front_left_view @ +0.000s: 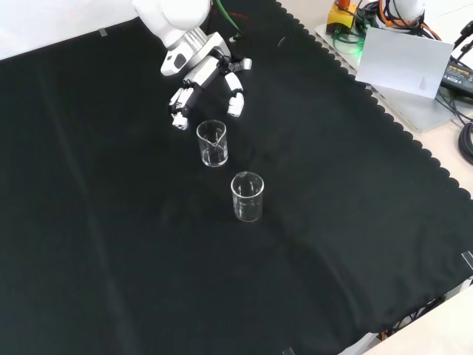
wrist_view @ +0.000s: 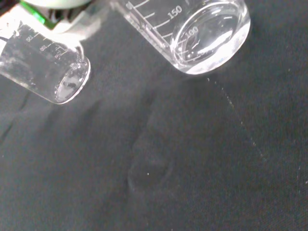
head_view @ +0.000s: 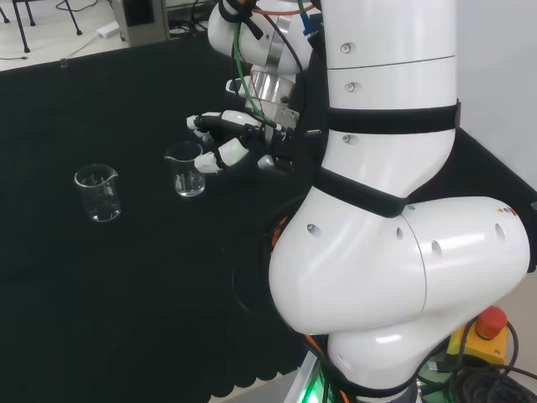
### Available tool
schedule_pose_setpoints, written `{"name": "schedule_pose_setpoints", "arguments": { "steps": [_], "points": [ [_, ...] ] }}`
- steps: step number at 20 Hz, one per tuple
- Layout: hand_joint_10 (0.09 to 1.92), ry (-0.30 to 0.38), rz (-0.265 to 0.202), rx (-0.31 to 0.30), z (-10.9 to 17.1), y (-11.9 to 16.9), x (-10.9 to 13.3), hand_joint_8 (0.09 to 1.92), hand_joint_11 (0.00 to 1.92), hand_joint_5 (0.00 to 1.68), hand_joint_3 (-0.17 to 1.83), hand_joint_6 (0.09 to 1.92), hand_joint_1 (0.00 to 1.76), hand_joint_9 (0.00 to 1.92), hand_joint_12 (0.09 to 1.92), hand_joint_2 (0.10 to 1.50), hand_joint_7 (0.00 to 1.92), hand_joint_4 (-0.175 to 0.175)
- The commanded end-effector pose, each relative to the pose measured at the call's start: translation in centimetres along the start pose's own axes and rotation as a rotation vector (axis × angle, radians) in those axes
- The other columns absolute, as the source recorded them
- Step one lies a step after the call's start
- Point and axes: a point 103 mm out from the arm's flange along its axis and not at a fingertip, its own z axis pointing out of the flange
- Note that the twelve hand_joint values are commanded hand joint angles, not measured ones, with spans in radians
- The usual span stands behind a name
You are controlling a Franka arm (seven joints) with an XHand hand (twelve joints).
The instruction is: Pick up the beaker on the right.
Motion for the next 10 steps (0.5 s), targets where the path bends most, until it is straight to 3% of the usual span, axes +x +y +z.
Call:
{"name": "schedule_pose_setpoints", "arguments": {
  "steps": [1,10],
  "points": [
    [0.66,0.029,-0.005,-0.002,0.97,0.24,-0.25,0.58,0.00,0.20,0.65,0.09,0.80,0.32,1.23,0.49,0.19,-0.027],
    [0.66,0.096,-0.018,-0.024,1.56,1.03,-0.64,0.57,0.00,0.20,0.65,0.09,0.80,0.33,1.24,0.48,0.17,-0.027]
  ]
}}
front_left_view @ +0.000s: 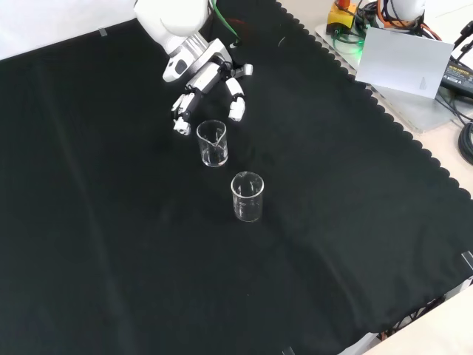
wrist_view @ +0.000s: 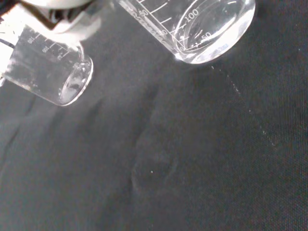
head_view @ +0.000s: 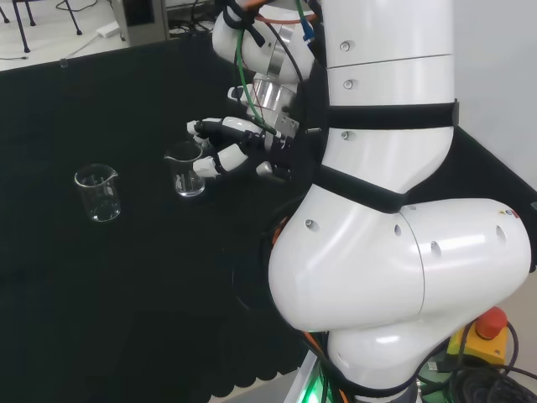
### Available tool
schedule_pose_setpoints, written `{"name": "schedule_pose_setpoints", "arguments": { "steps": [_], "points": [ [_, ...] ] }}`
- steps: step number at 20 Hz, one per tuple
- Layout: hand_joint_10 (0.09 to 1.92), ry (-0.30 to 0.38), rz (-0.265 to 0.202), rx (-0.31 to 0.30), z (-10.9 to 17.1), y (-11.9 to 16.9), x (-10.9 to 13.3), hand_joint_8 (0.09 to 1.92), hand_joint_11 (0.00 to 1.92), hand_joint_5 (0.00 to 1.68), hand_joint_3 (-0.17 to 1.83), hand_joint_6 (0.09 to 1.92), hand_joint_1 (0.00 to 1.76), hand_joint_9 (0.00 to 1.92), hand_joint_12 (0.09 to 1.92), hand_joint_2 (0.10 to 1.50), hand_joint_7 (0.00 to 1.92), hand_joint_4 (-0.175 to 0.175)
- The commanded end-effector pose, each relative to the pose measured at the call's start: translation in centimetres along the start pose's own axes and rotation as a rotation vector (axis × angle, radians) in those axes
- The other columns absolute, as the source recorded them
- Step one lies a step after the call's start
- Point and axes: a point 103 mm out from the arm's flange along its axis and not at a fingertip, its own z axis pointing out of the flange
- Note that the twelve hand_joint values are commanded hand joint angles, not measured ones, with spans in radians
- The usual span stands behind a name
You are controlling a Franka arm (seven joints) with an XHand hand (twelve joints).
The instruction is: Pick up the beaker on the right.
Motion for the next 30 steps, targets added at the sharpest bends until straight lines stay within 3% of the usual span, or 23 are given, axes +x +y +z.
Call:
{"name": "schedule_pose_setpoints", "arguments": {
  "steps": [1,14,19,25,30],
  "points": [
    [0.66,0.034,-0.015,-0.004,0.5,0.6,0.0,0.57,0.00,0.21,0.65,0.09,0.80,0.33,1.24,0.48,0.17,-0.027],
    [0.65,0.091,-0.049,-0.041,0.8,1.5,-0.3,0.56,0.00,0.24,0.66,0.09,0.81,0.35,1.24,0.48,0.18,-0.026],
    [0.64,0.116,-0.056,-0.070,0.7,1.2,-1.6,0.56,0.00,0.24,0.66,0.09,0.82,0.35,1.24,0.48,0.19,-0.026],
    [0.63,0.090,-0.074,-0.089,0.9,1.6,-0.6,0.56,0.00,0.25,0.66,0.09,0.83,0.34,1.23,0.48,0.20,-0.027],
    [0.63,0.100,-0.080,-0.087,0.2,1.2,-1.6,0.56,0.00,0.27,0.67,0.09,0.83,0.34,1.22,0.48,0.21,-0.028]
  ]
}}
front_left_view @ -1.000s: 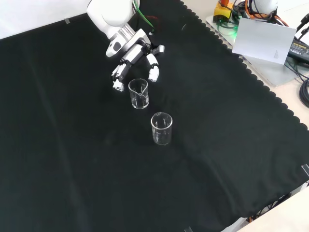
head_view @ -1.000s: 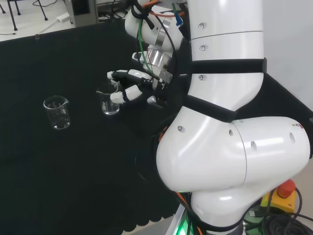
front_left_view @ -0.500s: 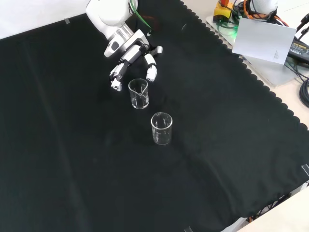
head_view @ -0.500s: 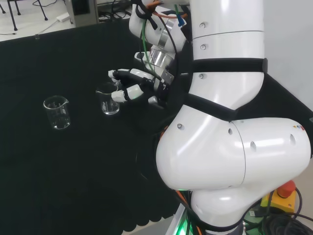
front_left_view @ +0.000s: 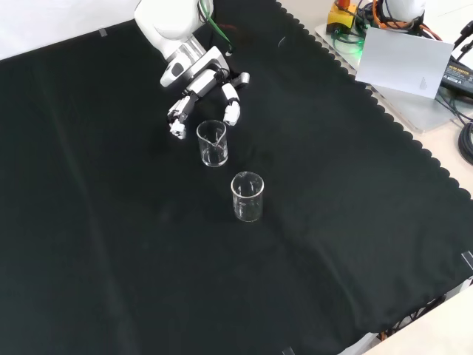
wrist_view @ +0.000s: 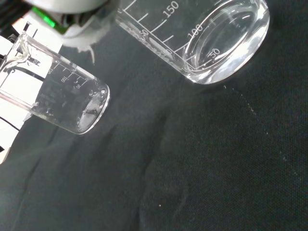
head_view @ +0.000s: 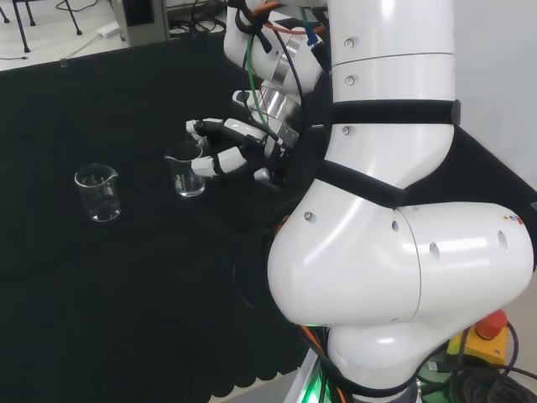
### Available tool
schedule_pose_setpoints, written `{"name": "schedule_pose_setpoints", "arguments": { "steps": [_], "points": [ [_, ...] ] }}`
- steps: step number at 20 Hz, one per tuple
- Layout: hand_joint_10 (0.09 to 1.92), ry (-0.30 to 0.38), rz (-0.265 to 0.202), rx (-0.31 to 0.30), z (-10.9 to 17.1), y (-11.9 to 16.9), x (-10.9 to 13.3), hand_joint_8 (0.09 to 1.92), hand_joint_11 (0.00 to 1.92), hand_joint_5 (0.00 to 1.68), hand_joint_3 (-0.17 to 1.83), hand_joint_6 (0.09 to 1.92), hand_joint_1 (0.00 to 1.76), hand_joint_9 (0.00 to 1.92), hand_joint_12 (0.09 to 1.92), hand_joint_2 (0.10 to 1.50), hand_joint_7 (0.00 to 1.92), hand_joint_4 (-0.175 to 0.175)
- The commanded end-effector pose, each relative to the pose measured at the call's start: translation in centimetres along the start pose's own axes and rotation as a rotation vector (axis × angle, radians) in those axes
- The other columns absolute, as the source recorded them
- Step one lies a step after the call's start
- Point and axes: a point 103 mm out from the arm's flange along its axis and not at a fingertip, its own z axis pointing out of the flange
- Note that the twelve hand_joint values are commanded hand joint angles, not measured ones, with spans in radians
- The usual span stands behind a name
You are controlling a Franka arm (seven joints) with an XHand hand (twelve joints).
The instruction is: Pick up the beaker on the right.
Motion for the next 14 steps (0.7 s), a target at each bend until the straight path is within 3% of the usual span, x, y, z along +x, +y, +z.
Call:
{"name": "schedule_pose_setpoints", "arguments": {
  "steps": [1,14],
  "points": [
    [0.63,0.011,-0.011,-0.003,-0.9,-0.3,-0.7,0.56,0.00,0.27,0.67,0.09,0.83,0.34,1.22,0.48,0.21,-0.028],
    [0.62,0.023,-0.011,0.005,2.7,1.1,-0.1,0.56,0.00,0.31,0.67,0.09,0.85,0.35,1.21,0.47,0.23,-0.027]
  ]
}}
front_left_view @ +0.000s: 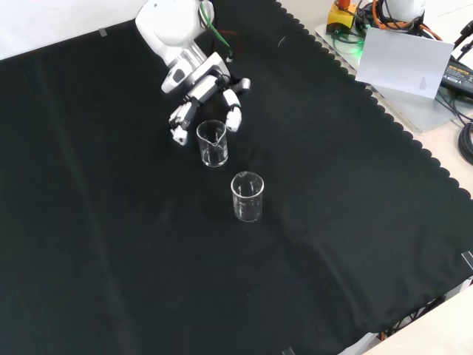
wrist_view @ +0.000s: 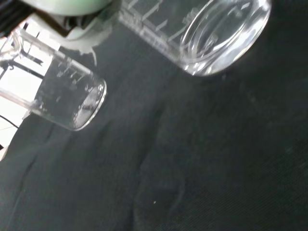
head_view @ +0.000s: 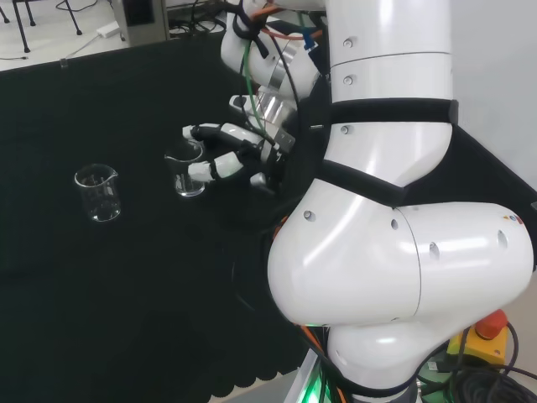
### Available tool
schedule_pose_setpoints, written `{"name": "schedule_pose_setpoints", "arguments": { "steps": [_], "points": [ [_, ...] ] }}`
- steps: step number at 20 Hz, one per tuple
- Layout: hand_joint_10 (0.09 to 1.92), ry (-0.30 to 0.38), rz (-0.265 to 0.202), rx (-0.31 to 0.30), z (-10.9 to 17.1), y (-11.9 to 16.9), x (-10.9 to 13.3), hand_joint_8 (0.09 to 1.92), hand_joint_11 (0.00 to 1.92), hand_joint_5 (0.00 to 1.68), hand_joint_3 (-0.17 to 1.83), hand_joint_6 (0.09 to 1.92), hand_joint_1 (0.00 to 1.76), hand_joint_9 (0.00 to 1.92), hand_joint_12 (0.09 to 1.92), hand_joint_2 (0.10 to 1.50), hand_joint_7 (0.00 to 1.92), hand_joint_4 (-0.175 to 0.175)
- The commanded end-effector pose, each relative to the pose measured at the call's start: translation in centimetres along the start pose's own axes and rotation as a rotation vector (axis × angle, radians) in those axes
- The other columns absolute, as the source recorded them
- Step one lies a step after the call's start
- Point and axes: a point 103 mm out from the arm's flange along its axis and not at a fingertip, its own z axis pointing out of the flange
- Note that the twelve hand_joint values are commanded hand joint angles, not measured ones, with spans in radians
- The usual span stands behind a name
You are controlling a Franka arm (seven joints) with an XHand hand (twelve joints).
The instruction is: Pick up the beaker on the right.
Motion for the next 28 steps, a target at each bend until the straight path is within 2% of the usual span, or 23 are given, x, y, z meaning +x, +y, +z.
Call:
{"name": "schedule_pose_setpoints", "arguments": {
  "steps": [1,20,28],
  "points": [
    [0.62,0.013,0.000,-0.002,1.2,0.4,0.1,0.56,0.00,0.32,0.67,0.09,0.85,0.35,1.21,0.47,0.23,-0.027],
    [0.62,0.060,0.000,-0.039,2.3,1.0,0.5,0.55,0.00,0.38,0.67,0.09,0.86,0.36,1.21,0.48,0.26,-0.027],
    [0.61,0.066,0.015,-0.048,2.4,1.3,0.5,0.55,0.00,0.47,0.66,0.09,0.86,0.38,1.23,0.51,0.29,-0.029]
  ]
}}
